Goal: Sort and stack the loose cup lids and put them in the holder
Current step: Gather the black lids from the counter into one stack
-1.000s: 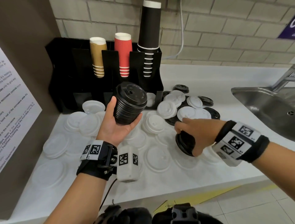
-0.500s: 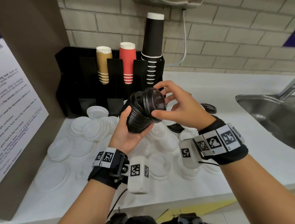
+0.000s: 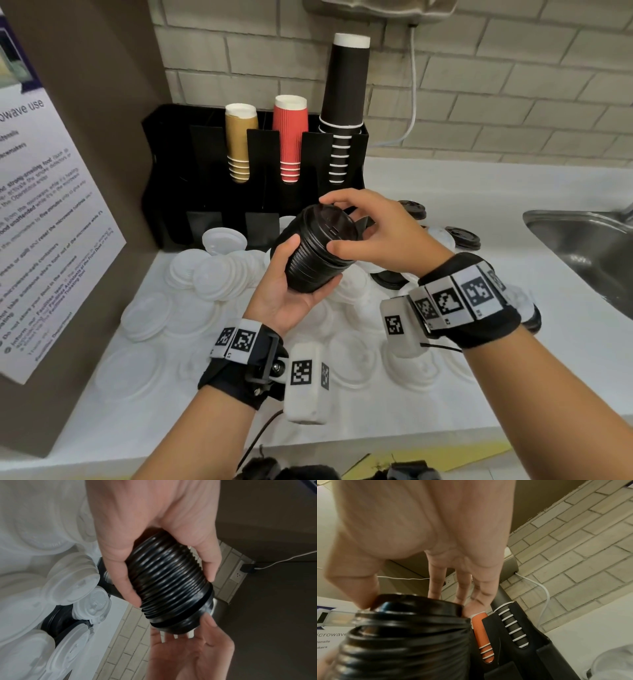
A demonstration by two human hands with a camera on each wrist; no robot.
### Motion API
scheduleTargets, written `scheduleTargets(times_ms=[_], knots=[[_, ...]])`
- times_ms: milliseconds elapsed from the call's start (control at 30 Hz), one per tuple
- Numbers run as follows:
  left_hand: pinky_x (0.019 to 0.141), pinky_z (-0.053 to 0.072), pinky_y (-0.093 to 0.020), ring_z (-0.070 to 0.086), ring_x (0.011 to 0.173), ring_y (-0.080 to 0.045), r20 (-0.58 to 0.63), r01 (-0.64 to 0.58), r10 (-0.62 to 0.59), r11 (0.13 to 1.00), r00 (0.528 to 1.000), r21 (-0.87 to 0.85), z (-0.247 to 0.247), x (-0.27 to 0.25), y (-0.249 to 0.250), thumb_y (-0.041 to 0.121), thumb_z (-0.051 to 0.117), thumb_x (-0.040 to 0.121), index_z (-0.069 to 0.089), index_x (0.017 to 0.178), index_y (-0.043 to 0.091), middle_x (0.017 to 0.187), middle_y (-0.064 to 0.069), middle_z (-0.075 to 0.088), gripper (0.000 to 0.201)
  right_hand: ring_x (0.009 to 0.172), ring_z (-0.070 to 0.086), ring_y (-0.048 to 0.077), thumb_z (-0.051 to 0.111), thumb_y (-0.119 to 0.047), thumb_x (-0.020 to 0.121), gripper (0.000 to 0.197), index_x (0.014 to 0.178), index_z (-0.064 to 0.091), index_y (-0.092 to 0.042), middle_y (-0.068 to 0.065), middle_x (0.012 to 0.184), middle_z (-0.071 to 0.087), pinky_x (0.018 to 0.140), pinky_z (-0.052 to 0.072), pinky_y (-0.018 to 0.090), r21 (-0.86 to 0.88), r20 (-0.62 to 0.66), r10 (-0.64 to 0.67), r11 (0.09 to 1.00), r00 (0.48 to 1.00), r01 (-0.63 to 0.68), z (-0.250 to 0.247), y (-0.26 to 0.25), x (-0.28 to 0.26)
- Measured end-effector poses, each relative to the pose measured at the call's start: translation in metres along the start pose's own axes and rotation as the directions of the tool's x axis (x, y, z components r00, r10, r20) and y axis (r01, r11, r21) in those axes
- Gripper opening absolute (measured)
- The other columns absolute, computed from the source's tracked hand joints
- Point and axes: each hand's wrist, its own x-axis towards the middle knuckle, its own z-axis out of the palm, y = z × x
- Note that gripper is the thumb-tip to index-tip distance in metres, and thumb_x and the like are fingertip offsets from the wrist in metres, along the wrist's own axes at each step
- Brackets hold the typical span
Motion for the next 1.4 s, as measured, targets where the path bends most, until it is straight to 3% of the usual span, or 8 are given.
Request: scheduleTargets(times_ms=[200,367,500,667,900,1067,1200,1400], knots=[[0.079,0.058,-0.039,0.066,0.111,-0.032,-0.001,0.008,-0.008,1.0,1.0,-0.021,0.001,0.0,-0.002,0.042,0.081,0.061,0.057,0.13,0.012,0.124,-0.018,0.065,0.079,0.099,0.052,-0.001,0.078,-0.033,0.073,0.058,0.126,0.054,-0.036,-0.003,0.116,0.054,0.083,0.041,0.017,-0.021,0.02,-0.01,1.0,1.0,0.011,0.001,-0.001,0.001],[0.079,0.058,-0.043,0.065,0.112,-0.031,0.051,-0.022,0.026,0.997,0.998,-0.079,-0.006,-0.001,0.004,0.046,0.077,0.064,0.075,0.109,0.012,0.124,-0.018,0.066,0.056,0.106,0.05,-0.007,0.065,-0.058,0.073,0.062,0.13,0.048,-0.042,-0.015,0.122,0.052,0.079,0.042,0.01,-0.02,0.012,0.089,0.996,0.996,-0.089,-0.03,0.008,-0.007],[0.074,0.058,-0.051,0.062,0.114,-0.038,-0.021,-0.087,0.085,0.981,0.996,-0.172,-0.013,-0.003,0.016,0.045,0.066,0.073,0.07,0.117,0.012,0.126,-0.02,0.063,0.056,0.094,0.061,0.011,0.067,-0.037,0.085,0.028,0.111,0.06,-0.031,-0.007,0.105,0.063,0.077,0.046,0.018,-0.219,-0.013,0.27,0.939,0.963,-0.266,-0.073,0.037,-0.026],[0.083,0.056,-0.052,0.055,0.123,-0.041,-0.058,-0.124,0.116,0.976,0.992,-0.18,-0.016,-0.006,0.022,0.046,0.066,0.073,0.053,0.137,0.013,0.134,-0.022,0.058,0.073,0.086,0.058,0.014,0.07,-0.042,0.079,0.016,0.081,0.06,-0.03,-0.009,0.091,0.064,0.078,0.047,0.028,-0.724,0.228,0.615,0.626,0.754,-0.291,-0.073,0.067,-0.053],[0.083,0.056,-0.05,0.055,0.124,-0.039,-0.058,-0.13,0.123,0.98,0.991,-0.153,-0.018,-0.008,0.021,0.046,0.067,0.074,0.054,0.136,0.013,0.134,-0.02,0.058,0.071,0.073,0.054,0.017,0.063,-0.047,0.082,0.034,0.078,0.054,-0.014,-0.003,0.074,0.054,0.068,0.045,0.028,-0.934,0.107,0.842,0.268,0.529,-0.238,-0.063,0.093,-0.067],[0.082,0.057,-0.049,0.057,0.122,-0.038,-0.043,-0.129,0.124,0.981,0.991,-0.143,-0.02,-0.006,0.017,0.046,0.066,0.074,0.06,0.13,0.013,0.132,-0.019,0.06,0.065,0.082,0.05,0.017,0.071,-0.043,0.078,0.073,0.137,0.033,-0.023,0.0,0.101,0.053,0.073,0.043,0.029,-0.793,0.176,0.81,0.454,0.56,-0.407,-0.062,0.109,-0.074],[0.082,0.057,-0.048,0.059,0.12,-0.037,-0.023,-0.125,0.123,0.985,0.992,-0.12,-0.017,-0.006,0.016,0.046,0.065,0.074,0.077,0.104,0.013,0.127,-0.018,0.064,0.046,0.07,0.051,0.016,0.072,-0.045,0.074,0.07,0.128,0.032,-0.026,-0.004,0.081,0.044,0.071,0.047,0.032,-0.798,0.187,0.785,0.472,0.59,-0.374,-0.051,0.12,-0.072],[0.081,0.057,-0.047,0.058,0.121,-0.037,-0.01,-0.119,0.119,0.987,0.993,-0.111,-0.015,-0.007,0.017,0.046,0.072,0.069,0.077,0.104,0.013,0.127,-0.018,0.064,0.048,0.077,0.053,0.021,0.068,-0.048,0.078,0.064,0.124,0.033,-0.023,0.002,0.091,0.047,0.074,0.047,0.032,-0.816,0.187,0.784,0.459,0.591,-0.35,-0.05,0.126,-0.065]])
